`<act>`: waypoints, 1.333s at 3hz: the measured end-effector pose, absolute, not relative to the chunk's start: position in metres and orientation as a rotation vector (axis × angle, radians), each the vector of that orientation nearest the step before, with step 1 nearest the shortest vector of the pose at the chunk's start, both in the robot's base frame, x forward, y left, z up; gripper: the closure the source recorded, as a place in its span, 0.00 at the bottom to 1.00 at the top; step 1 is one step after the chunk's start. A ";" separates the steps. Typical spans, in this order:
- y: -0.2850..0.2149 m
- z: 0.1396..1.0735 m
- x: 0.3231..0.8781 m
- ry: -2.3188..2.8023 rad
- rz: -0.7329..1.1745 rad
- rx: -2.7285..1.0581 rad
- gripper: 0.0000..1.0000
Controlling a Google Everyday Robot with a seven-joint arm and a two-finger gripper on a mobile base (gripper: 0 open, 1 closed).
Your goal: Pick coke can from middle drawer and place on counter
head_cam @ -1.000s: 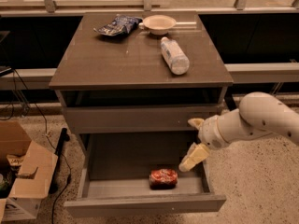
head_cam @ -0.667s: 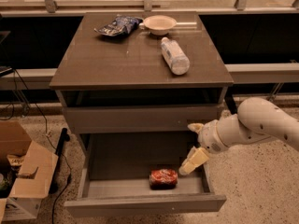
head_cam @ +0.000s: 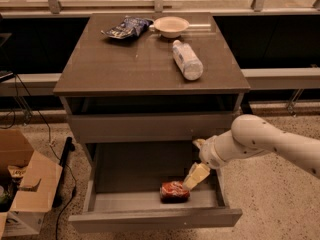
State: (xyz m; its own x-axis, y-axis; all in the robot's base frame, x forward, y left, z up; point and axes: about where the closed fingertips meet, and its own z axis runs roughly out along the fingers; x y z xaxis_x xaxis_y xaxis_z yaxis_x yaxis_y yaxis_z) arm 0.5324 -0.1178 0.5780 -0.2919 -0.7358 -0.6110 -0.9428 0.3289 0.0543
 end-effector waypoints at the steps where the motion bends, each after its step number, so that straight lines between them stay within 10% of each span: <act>1: -0.105 0.538 0.536 2.147 0.588 -1.487 0.00; 4: -0.078 0.427 0.551 2.276 0.673 -1.376 0.00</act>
Offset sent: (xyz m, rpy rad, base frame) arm 0.0064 0.0317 -0.1296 0.0184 0.1394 -0.0551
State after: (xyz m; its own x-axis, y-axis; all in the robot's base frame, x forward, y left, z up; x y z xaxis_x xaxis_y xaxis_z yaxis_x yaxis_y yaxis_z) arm 0.5507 -0.0780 0.4266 -0.4386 -0.7045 -0.5580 -0.8947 0.4009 0.1971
